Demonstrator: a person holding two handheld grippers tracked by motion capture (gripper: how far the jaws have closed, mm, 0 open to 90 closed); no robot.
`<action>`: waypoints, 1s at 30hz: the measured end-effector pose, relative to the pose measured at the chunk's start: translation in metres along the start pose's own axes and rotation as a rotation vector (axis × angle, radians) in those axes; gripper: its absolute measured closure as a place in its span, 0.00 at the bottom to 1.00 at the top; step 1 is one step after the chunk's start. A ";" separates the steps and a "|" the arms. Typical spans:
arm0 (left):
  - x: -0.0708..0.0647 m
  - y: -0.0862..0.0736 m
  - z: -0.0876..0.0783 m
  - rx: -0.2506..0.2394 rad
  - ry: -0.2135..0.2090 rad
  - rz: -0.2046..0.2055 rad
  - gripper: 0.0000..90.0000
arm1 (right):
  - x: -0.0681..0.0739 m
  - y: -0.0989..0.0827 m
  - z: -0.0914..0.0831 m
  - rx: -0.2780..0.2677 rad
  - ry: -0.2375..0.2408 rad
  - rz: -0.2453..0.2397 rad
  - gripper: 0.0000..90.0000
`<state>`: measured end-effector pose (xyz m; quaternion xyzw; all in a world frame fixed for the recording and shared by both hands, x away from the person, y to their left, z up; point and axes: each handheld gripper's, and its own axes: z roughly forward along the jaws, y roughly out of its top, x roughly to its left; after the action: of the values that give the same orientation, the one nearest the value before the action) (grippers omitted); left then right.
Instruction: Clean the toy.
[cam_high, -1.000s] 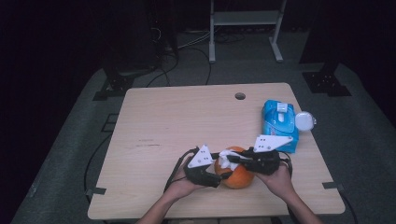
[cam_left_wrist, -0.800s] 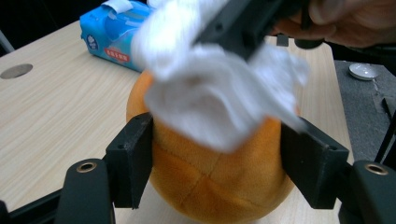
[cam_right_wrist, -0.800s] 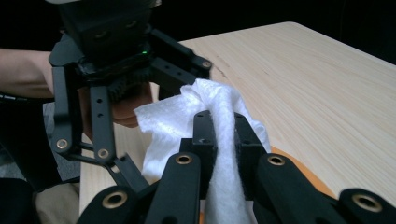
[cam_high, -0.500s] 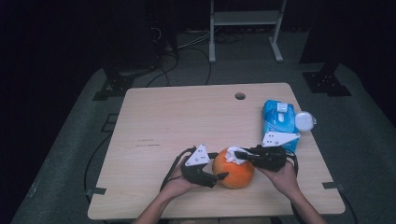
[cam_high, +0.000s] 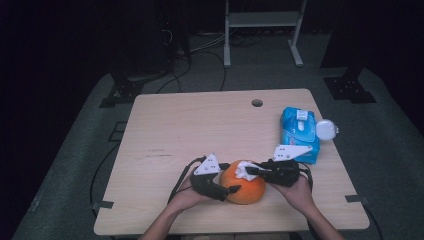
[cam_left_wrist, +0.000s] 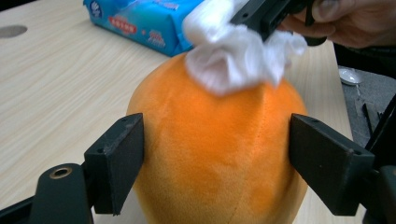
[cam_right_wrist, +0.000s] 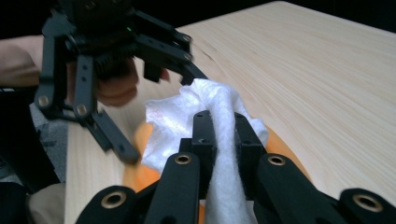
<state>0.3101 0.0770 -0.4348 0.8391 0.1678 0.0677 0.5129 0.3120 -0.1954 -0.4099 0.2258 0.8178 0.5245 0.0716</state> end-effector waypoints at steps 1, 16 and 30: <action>0.001 0.000 -0.001 -0.002 0.000 -0.004 0.22 | -0.002 -0.002 -0.001 0.002 -0.004 0.009 0.91; 0.001 0.002 0.000 -0.001 0.006 0.006 0.24 | 0.003 -0.002 0.006 0.009 0.012 -0.009 0.91; 0.002 0.006 0.000 -0.027 0.005 0.009 0.29 | 0.009 0.001 0.011 -0.001 0.004 -0.033 0.91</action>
<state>0.3131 0.0751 -0.4292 0.8328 0.1647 0.0744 0.5233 0.3082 -0.1819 -0.4126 0.2111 0.8214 0.5240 0.0785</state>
